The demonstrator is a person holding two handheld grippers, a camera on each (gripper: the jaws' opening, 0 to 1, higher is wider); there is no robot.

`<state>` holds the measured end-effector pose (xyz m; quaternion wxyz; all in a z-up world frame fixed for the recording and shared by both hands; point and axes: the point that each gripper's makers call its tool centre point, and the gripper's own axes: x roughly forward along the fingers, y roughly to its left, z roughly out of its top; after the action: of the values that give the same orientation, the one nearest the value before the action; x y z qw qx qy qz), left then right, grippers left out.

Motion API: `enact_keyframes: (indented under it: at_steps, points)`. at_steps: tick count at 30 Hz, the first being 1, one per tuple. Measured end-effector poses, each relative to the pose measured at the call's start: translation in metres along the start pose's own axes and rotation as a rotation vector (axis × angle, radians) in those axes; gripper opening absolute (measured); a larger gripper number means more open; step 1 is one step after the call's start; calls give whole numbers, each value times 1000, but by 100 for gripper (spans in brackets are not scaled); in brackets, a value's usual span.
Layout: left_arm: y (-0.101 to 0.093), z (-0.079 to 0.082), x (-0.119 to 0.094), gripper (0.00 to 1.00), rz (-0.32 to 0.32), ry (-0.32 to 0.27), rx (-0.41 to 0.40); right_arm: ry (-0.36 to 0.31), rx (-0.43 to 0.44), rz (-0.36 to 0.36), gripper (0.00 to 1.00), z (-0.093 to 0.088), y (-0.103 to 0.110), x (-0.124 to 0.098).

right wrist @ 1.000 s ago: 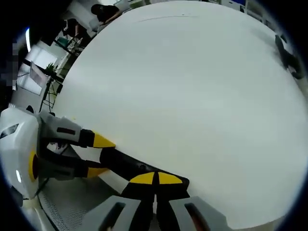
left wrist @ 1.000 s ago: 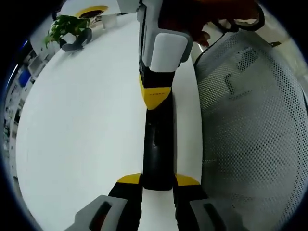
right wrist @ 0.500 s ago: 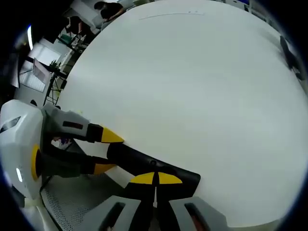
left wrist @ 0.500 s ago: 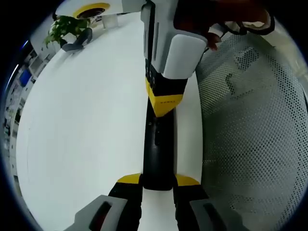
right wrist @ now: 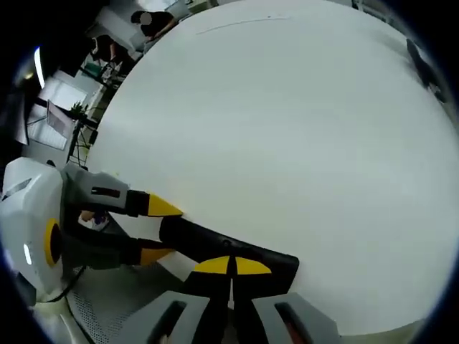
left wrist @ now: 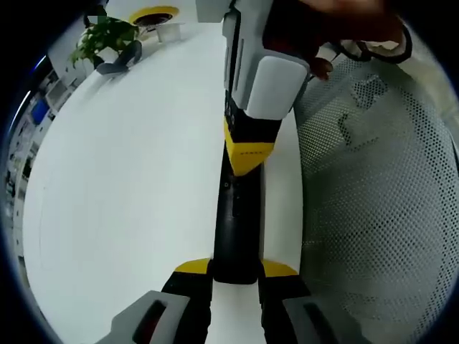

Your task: Press the specified remote control buttons in sequence, fully releasing each button before pressing the next.

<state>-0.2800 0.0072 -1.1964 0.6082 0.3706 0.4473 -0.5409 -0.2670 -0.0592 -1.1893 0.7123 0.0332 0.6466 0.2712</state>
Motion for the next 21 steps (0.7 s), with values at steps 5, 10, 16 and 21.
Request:
enact_keyframes:
  at_steps: [5,10,16,21]
  points:
    - [0,0,0,22,-13,-7,1,11,-14,-11,0,-1,2,0]
    - [0,0,0,22,-16,-3,-5,0,-18,-15,0,-1,1,-1]
    - [-1,0,0,22,-9,5,4,-9,-22,-15,0,-4,3,-2]
    - [-1,0,-1,22,-10,2,13,-11,-43,-26,0,-7,4,-4]
